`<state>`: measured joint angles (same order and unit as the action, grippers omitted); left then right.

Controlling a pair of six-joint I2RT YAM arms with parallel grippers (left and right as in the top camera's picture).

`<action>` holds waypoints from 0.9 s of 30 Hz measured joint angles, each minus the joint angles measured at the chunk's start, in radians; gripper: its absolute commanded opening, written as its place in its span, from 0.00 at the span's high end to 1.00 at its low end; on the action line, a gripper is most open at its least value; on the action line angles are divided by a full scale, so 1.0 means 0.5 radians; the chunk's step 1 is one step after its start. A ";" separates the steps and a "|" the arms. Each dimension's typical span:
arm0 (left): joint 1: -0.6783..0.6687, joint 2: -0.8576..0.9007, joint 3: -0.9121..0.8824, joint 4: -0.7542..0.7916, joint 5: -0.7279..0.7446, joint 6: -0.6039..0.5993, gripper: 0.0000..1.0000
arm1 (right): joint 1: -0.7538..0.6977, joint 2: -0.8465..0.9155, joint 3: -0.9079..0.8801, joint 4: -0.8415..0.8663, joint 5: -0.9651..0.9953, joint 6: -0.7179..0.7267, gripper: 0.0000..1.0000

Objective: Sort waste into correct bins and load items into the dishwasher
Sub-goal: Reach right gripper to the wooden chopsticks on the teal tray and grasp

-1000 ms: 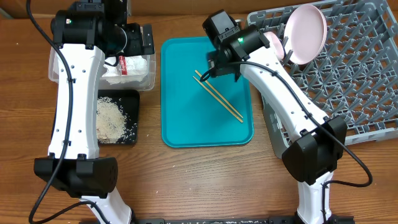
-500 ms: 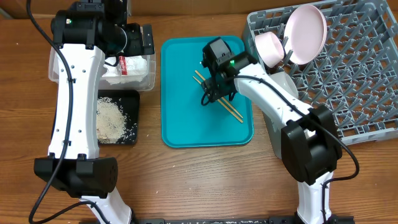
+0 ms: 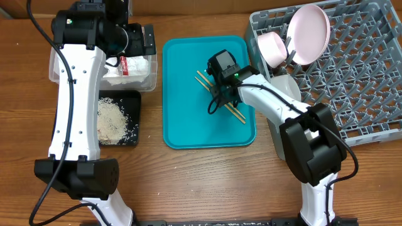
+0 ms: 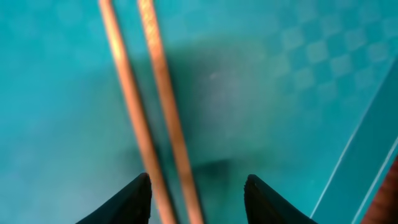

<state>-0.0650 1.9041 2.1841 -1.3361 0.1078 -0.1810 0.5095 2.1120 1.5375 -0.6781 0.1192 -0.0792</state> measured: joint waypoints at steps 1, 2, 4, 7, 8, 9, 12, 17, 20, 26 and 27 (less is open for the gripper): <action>0.001 0.000 0.000 0.000 -0.001 0.000 0.00 | -0.012 0.001 -0.008 0.025 0.001 0.001 0.51; 0.001 0.000 0.000 0.001 0.000 0.000 0.00 | -0.026 0.000 -0.020 0.056 0.003 0.001 0.51; 0.001 0.000 0.000 0.000 -0.001 0.000 0.00 | -0.050 0.000 -0.043 0.089 0.007 0.000 0.51; 0.001 0.000 0.000 0.000 -0.001 0.000 0.00 | -0.076 0.000 -0.068 0.099 0.009 0.000 0.51; 0.001 0.000 0.000 0.000 0.000 0.000 0.00 | -0.081 0.001 -0.071 0.098 0.011 0.001 0.51; 0.001 0.000 0.000 0.000 0.000 0.000 0.00 | -0.085 0.001 -0.072 0.099 0.016 0.000 0.51; 0.001 0.000 0.000 0.000 -0.001 0.000 0.00 | -0.086 0.001 -0.072 0.097 0.015 0.000 0.51; 0.001 0.000 0.000 0.000 -0.001 0.000 0.00 | -0.086 0.000 -0.072 0.082 -0.104 -0.041 0.47; 0.001 0.000 0.000 0.000 -0.001 0.000 0.00 | -0.086 0.000 -0.072 0.081 -0.156 -0.067 0.47; 0.001 0.000 0.000 0.000 0.000 0.000 0.00 | -0.086 0.000 -0.072 0.081 -0.192 -0.095 0.47; 0.001 0.000 0.000 0.000 0.000 0.000 0.00 | -0.086 0.001 -0.072 0.081 -0.188 -0.098 0.47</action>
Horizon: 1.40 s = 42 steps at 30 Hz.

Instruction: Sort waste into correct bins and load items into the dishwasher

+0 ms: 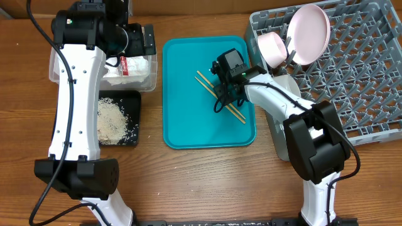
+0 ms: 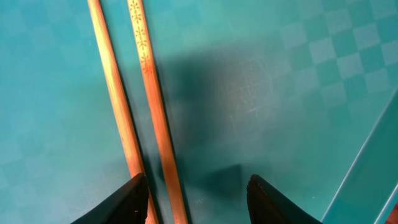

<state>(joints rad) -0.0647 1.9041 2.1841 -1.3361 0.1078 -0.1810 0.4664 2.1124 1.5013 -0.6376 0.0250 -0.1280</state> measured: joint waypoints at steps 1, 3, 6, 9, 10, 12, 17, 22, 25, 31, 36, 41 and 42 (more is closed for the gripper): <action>0.000 0.000 0.000 0.000 0.000 0.000 0.00 | 0.000 0.000 0.000 0.000 0.002 -0.002 0.47; 0.000 0.000 0.000 0.000 -0.001 0.000 0.00 | 0.000 -0.001 0.000 0.001 0.011 -0.006 0.48; 0.000 0.000 0.000 0.000 0.000 0.000 0.00 | 0.000 0.000 0.000 0.001 0.020 -0.007 0.48; 0.000 0.000 0.000 0.000 0.000 0.000 0.00 | 0.000 0.001 0.000 0.000 0.029 -0.007 0.49; -0.001 0.000 0.000 0.000 -0.001 0.000 0.00 | 0.000 0.004 0.000 0.001 0.032 -0.008 0.50; 0.000 0.000 0.000 0.000 0.000 0.000 0.00 | 0.000 0.015 0.000 -0.006 0.034 -0.007 0.52; 0.000 0.000 0.000 0.000 0.000 0.000 0.00 | 0.000 0.041 -0.002 -0.066 0.032 0.001 0.62; 0.000 0.000 0.000 0.000 -0.001 0.000 0.00 | 0.002 0.040 0.008 -0.178 0.018 0.087 0.94; 0.000 0.000 0.000 0.000 0.000 0.000 0.00 | 0.004 0.035 0.022 -0.269 0.018 0.160 0.96; -0.001 0.000 0.000 0.000 -0.001 0.000 0.00 | 0.003 0.038 0.146 -0.620 0.008 0.257 0.96; 0.000 0.000 0.000 0.000 -0.001 0.000 0.00 | 0.003 0.037 0.614 -1.013 0.008 0.307 0.96; 0.000 0.000 0.000 0.000 0.000 0.000 0.00 | -0.014 0.031 1.312 -1.471 0.010 0.326 0.96; 0.000 0.000 0.000 -0.001 0.000 0.000 0.00 | -0.027 0.025 1.463 -1.572 0.018 0.330 0.96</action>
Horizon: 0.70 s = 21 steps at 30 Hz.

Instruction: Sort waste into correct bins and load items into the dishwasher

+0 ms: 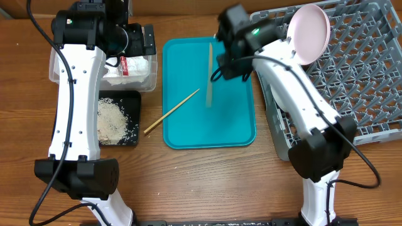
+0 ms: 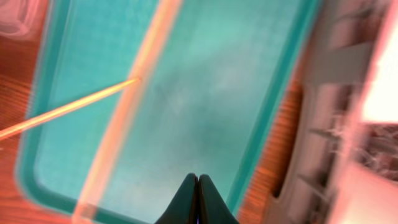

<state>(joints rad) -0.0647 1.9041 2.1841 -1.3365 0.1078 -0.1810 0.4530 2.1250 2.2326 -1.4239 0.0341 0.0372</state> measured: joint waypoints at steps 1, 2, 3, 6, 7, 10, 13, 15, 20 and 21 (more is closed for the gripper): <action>0.000 0.000 0.000 0.001 -0.001 0.000 0.00 | -0.018 -0.010 0.124 -0.072 0.002 0.010 0.96; -0.001 0.000 0.000 0.001 -0.001 0.000 0.00 | -0.043 -0.025 0.228 -0.150 0.008 0.014 0.96; 0.000 0.000 0.000 0.000 -0.001 0.000 0.00 | -0.079 -0.026 0.355 -0.266 0.009 0.023 0.96; -0.001 0.000 0.000 0.000 -0.001 0.000 0.00 | -0.211 -0.050 0.571 -0.436 0.017 0.032 0.96; 0.000 0.000 0.000 0.000 -0.001 0.000 0.00 | -0.276 -0.061 0.626 -0.482 0.018 0.041 0.96; -0.001 0.000 0.000 0.000 -0.001 0.000 0.00 | -0.432 -0.087 0.674 -0.536 -0.004 0.060 0.96; 0.000 0.000 0.000 0.000 -0.001 0.000 0.00 | -0.505 -0.089 0.673 -0.507 -0.105 0.074 0.90; -0.001 0.000 0.000 0.001 -0.001 0.000 0.00 | -0.506 -0.088 0.673 -0.443 -0.201 0.095 0.85; 0.000 0.000 0.000 0.000 0.000 0.000 0.00 | -0.417 -0.089 0.594 -0.231 -0.400 0.335 0.44; -0.001 0.000 0.000 0.000 -0.001 0.000 0.00 | -0.384 -0.089 0.556 -0.201 -0.426 0.427 0.36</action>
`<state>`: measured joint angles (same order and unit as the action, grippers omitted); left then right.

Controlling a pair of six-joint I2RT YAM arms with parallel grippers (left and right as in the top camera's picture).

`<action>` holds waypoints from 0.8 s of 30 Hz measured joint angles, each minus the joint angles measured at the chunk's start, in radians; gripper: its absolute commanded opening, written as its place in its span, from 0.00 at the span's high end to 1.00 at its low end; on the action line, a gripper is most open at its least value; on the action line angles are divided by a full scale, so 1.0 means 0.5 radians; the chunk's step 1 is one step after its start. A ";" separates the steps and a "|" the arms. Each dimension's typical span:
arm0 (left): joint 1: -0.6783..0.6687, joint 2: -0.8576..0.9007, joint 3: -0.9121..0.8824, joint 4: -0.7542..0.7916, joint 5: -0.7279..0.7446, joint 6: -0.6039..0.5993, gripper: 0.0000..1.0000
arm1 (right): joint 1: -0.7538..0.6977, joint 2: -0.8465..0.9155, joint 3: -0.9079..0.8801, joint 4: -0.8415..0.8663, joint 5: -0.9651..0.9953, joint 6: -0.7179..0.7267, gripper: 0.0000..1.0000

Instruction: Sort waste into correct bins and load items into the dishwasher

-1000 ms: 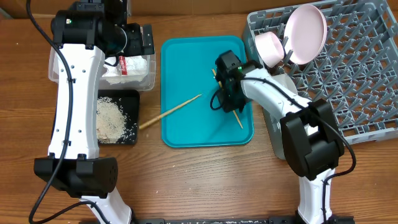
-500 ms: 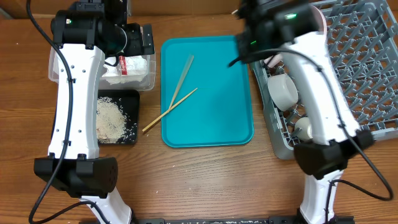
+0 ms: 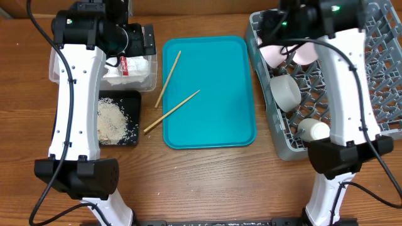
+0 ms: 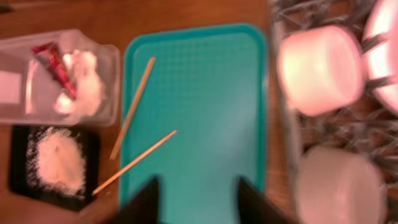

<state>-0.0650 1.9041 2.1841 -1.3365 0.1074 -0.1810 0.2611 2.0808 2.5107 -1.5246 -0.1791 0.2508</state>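
Observation:
Two wooden chopsticks lie apart at the left rim of the teal tray [image 3: 217,113]. One chopstick [image 3: 168,78] crosses the rim near the clear bin, and the other chopstick [image 3: 172,112] sticks out over the wood toward the black tray. The right wrist view shows both, upper chopstick [image 4: 132,109] and lower chopstick [image 4: 134,163]. My right gripper [image 4: 198,202] is open and holds nothing, raised high near the rack's left corner [image 3: 271,28]. My left gripper [image 3: 139,39] hangs over the clear bin, and its jaws cannot be made out.
The grey dish rack [image 3: 370,81] at right holds a pink bowl [image 3: 271,53], a white cup [image 3: 286,91] and another white piece [image 3: 312,130]. At left are a clear bin [image 3: 63,72] with tissue and a red wrapper, and a black tray [image 3: 132,97] of rice.
My right gripper was shut over the tray's far end; now it is open, farther right and higher by the rack. The blurred chopstick in mid-tray now lies across the left rim.
My right gripper stood open, low over two chopsticks lying side by side on the tray, then slightly higher over them. Later it was shut and raised, with the chopsticks scattered. Now both lie apart at the tray's left rim and the gripper is open and holds nothing.

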 measured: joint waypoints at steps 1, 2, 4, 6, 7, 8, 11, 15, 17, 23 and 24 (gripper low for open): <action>0.001 0.000 0.000 0.001 0.000 0.000 0.00 | 0.035 0.000 -0.046 0.034 -0.014 0.083 0.30; 0.000 0.000 0.000 0.000 0.000 0.000 0.00 | 0.066 0.000 -0.090 0.064 -0.031 0.150 0.27; 0.000 0.000 0.000 0.001 0.000 0.000 0.00 | 0.138 0.000 -0.211 0.146 -0.057 0.316 0.27; 0.001 0.000 0.000 0.001 0.000 0.000 0.00 | 0.204 0.000 -0.349 0.249 -0.070 0.476 0.28; 0.000 0.000 0.000 0.001 0.000 0.000 0.00 | 0.233 0.000 -0.419 0.301 -0.074 0.555 0.28; 0.000 0.000 0.000 0.001 0.000 0.000 0.00 | 0.271 0.002 -0.507 0.370 -0.082 0.642 0.29; 0.001 0.000 0.000 0.001 0.001 0.000 0.00 | 0.355 0.005 -0.708 0.550 -0.089 0.864 0.35; 0.001 0.000 0.000 0.001 -0.001 0.000 0.00 | 0.472 0.011 -0.988 0.848 -0.097 1.146 0.42; 0.001 0.000 0.000 0.001 0.000 0.000 0.00 | 0.535 0.011 -1.135 1.011 -0.087 1.289 0.44; 0.001 0.000 0.000 0.001 0.000 0.000 0.00 | 0.719 0.014 -1.479 1.407 -0.008 1.582 0.51; 0.001 0.000 0.000 0.001 0.000 0.000 0.00 | 0.749 0.014 -1.525 1.483 0.014 1.606 0.53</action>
<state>-0.0647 1.9041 2.1841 -1.3361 0.1074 -0.1810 0.6357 2.0880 1.7481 -0.7830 -0.1719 1.0538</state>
